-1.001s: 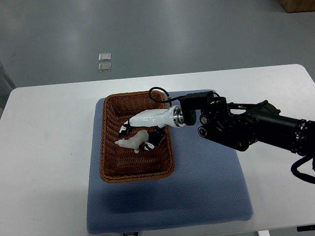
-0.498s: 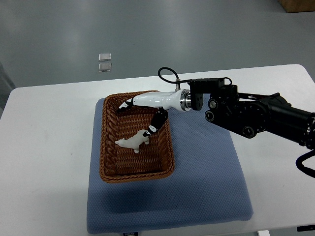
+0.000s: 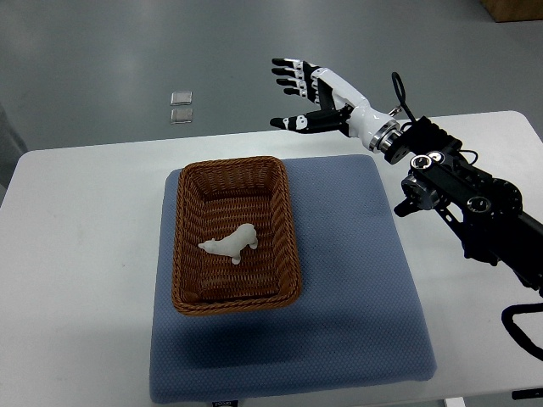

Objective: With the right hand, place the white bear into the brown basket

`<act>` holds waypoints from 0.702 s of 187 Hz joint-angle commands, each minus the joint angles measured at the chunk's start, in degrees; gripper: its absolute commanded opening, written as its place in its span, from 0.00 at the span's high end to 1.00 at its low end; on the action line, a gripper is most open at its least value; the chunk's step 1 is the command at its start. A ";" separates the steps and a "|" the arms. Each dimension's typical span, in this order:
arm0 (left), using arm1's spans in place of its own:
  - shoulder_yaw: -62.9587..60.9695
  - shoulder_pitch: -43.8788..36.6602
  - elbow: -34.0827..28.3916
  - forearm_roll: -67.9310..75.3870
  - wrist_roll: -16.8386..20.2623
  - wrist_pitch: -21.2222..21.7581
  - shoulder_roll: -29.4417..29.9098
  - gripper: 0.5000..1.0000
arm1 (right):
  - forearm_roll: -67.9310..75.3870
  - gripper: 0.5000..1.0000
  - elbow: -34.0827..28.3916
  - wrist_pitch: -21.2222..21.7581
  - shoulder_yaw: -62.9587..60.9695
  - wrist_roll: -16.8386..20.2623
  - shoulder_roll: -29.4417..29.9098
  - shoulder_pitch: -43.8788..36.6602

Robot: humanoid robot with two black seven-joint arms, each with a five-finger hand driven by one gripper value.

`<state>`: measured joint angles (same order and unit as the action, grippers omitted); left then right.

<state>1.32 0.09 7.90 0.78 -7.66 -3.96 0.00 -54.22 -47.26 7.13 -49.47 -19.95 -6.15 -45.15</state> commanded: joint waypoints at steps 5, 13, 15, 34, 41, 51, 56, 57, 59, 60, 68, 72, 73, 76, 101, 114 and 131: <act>0.00 0.00 0.01 -0.08 0.01 0.00 0.00 0.00 | 5.44 0.18 1.73 -2.30 -5.55 -2.55 2.20 3.23; 0.00 0.00 0.01 -0.08 0.01 0.00 0.00 0.00 | 7.64 0.18 2.17 -3.26 -6.69 -3.87 2.55 4.02; 0.00 0.00 -0.08 0.01 0.01 0.00 0.00 0.00 | 8.08 0.18 2.35 -3.53 -6.95 -4.22 2.64 4.10; 0.00 0.00 0.01 0.01 0.01 0.00 0.00 0.00 | 13.88 0.18 2.79 -7.83 -7.92 -6.06 3.17 5.60; 0.00 0.00 0.01 0.01 0.01 0.00 0.00 0.00 | 16.51 0.18 3.49 -9.68 -7.92 -6.50 3.25 5.77; 0.00 0.00 -0.08 0.01 0.01 0.00 0.00 0.00 | 19.94 0.18 4.63 -11.52 -7.92 -6.94 3.52 5.77; 0.00 0.00 0.01 0.01 0.01 0.00 0.00 0.00 | 21.52 0.18 4.99 -12.23 -8.01 -7.03 3.69 5.77; 0.00 0.00 0.01 0.01 0.01 0.00 0.00 0.00 | 22.22 0.18 5.16 -12.66 -8.01 -7.03 3.78 5.77; 0.00 0.00 0.01 0.01 0.01 0.00 0.00 0.00 | 23.10 0.18 5.42 -12.93 -8.01 -7.12 3.87 5.77; 0.00 0.00 0.01 0.01 0.01 0.00 0.00 0.00 | 23.11 0.18 5.43 -12.93 -8.01 -7.12 3.87 5.77; 0.00 0.00 0.01 0.01 0.01 0.00 0.00 0.00 | 26.45 0.18 6.13 -14.08 -8.01 -7.29 3.96 5.77; 0.00 0.00 0.01 0.01 0.01 0.00 0.00 0.00 | 28.03 0.18 6.57 -14.43 -8.01 -7.29 3.96 5.77; 0.00 0.00 0.01 0.01 0.01 0.00 0.00 0.00 | 28.81 0.18 6.74 -14.69 -8.01 -7.29 3.96 5.77; 0.00 0.00 0.01 0.01 0.01 0.00 0.00 0.00 | 29.61 0.18 6.92 -14.78 -8.01 -7.29 3.96 5.77; 0.00 0.00 0.01 0.01 0.01 0.00 0.00 0.00 | 34.97 0.18 8.76 -16.10 -7.92 -7.21 3.87 5.77; 0.00 0.00 0.01 0.01 0.01 0.00 0.00 0.00 | 34.88 0.17 9.47 -16.10 -7.74 -7.21 3.87 5.86; 0.08 0.00 0.01 0.01 0.01 0.00 0.00 0.00 | 34.71 0.16 10.44 -16.01 -6.86 -7.12 3.69 5.95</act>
<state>1.33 0.10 7.91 0.79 -7.64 -3.96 0.00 -22.62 -37.83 -8.91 -57.15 -27.20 -2.29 -39.31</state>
